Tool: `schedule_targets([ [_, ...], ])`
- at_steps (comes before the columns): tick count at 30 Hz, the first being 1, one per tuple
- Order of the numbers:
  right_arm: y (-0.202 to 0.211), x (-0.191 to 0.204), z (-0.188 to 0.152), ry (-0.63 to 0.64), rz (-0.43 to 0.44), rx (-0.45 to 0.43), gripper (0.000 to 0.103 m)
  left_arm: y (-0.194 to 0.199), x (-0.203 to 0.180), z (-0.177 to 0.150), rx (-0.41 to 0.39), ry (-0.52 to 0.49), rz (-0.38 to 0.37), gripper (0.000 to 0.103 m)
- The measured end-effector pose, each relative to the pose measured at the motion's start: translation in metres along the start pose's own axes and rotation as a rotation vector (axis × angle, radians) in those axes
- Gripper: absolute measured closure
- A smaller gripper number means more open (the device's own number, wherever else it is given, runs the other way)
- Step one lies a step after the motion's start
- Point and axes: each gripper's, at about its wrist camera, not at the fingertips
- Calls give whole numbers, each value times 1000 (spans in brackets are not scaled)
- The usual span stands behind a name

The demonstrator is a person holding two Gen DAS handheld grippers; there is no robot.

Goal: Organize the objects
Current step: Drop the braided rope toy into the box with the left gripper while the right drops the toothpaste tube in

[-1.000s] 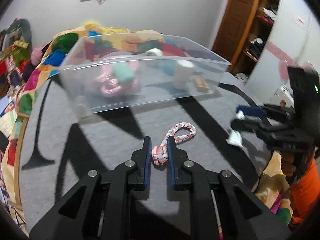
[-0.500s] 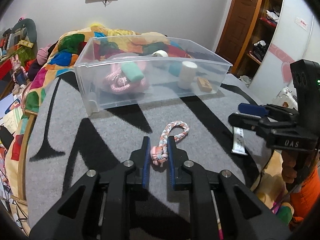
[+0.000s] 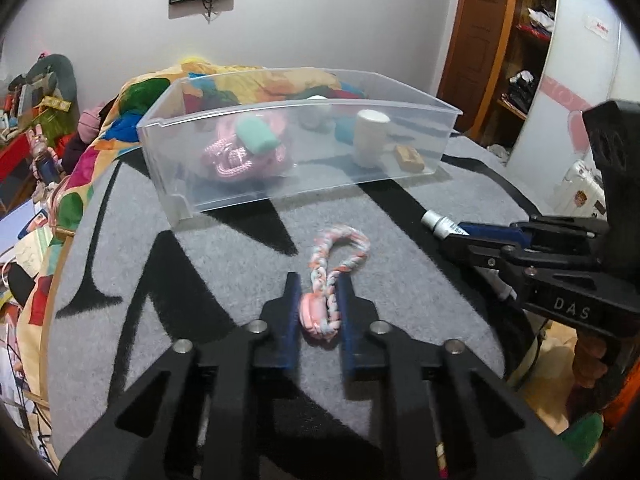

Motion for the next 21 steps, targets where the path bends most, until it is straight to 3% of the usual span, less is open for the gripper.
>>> schedule_targets([
  [8,17,-1,14,-6,40,-76,88,16,15,20,-56,61,-3,88],
  [17,43,7,64,54,23,-221,88,33,31,70,-156,132,-20,88],
  [21,37,1,88,64,-8,-242,88,20,34,95,-152,142,-27,88],
])
Point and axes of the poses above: each gripper's, at about its wrist camera, not at the fingertips, and y roughly against the way its jaws point, x to its left, z to its top, and after that the axes turned 15 degrees about z, right-handed
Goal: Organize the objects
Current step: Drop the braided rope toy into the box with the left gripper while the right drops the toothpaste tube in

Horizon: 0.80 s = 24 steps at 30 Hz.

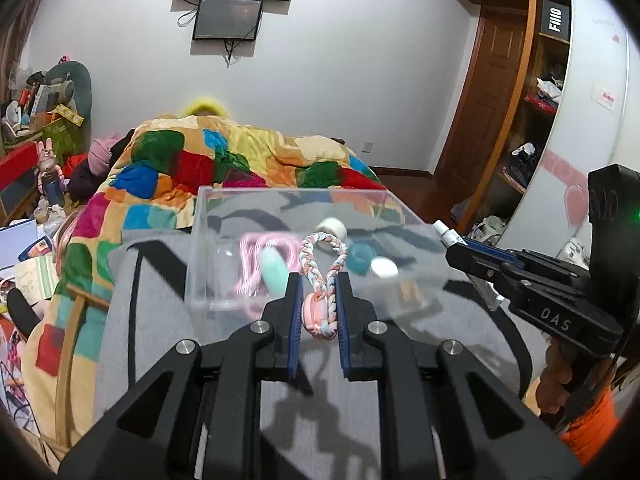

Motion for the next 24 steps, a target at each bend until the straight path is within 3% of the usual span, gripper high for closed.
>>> schedule_targets([
  [7,-42,-32,12,-35,-61,60,88,-48,-12,13,84,-20,18,88],
  [13,-51,-43,12,-39,-56,86,88,-82,-29,13,145,-72,30,88],
  [17,-50,-41,11,-32,-35,102,86,-81,-35,11,140,-82,42,87],
  [19,-47,-41,11,-31,-30,102,83,-77,-35,11,136,-81,41,76],
  [24,-36,-35,13,-29,0,78,75,-63,-32,13,105,-78,40,70],
])
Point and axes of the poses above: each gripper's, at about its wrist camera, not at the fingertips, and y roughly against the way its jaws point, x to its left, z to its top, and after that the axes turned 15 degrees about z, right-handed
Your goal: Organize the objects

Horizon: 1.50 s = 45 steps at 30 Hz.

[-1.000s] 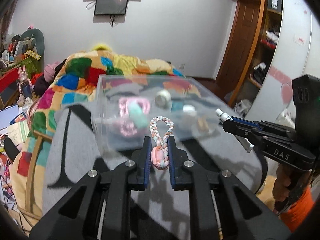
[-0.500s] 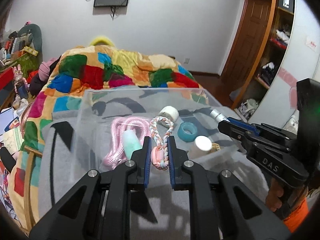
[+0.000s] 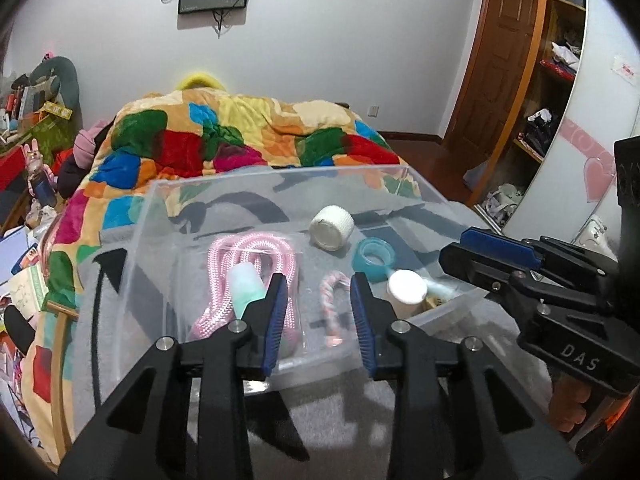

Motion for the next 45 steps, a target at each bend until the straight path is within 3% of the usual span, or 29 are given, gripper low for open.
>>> schedule_targets([
  [4,10,12,0,26,15,-15,73,18,5,-1,-49,10,7,56],
  [6,19,19,-2,45,21,-34,67,30,6,-4,-85,14,23,49],
  [8,27,26,-5,61,17,-57,55,41,8,-8,-114,16,32,42],
  [13,46,40,-18,90,22,-107,37,58,8,-21,-153,19,65,18],
  [16,53,43,-26,86,25,-125,23,64,9,-32,-168,32,77,11],
  [22,55,38,-44,60,4,-131,16,65,8,-47,-149,40,70,10],
  [45,54,43,-56,70,-12,-118,15,63,8,-60,-135,50,65,10],
])
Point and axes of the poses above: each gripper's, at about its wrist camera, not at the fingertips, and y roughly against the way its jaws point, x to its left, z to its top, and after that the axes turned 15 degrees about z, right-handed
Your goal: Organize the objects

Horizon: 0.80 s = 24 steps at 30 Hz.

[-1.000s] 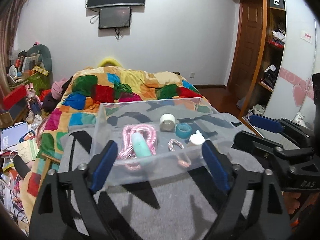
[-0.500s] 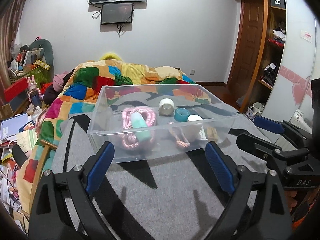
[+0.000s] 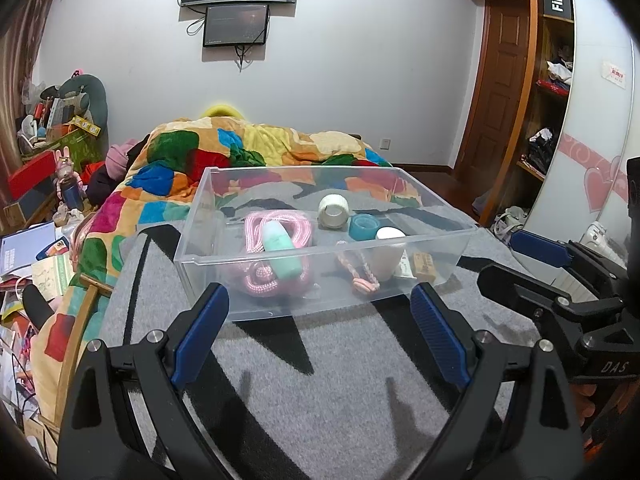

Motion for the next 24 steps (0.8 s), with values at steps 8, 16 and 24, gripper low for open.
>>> schedule_targets([
  [8,1,-1,0,-6,-1,-1,15,1,1,-1,0,1,-1,10],
  [16,1,-2,0,-6,0,-1,15,1,1,-1,0,1,0,10],
  [24,1,-1,-1,-3,-1,-3,15,3,0,-2,-7,3,2,10],
])
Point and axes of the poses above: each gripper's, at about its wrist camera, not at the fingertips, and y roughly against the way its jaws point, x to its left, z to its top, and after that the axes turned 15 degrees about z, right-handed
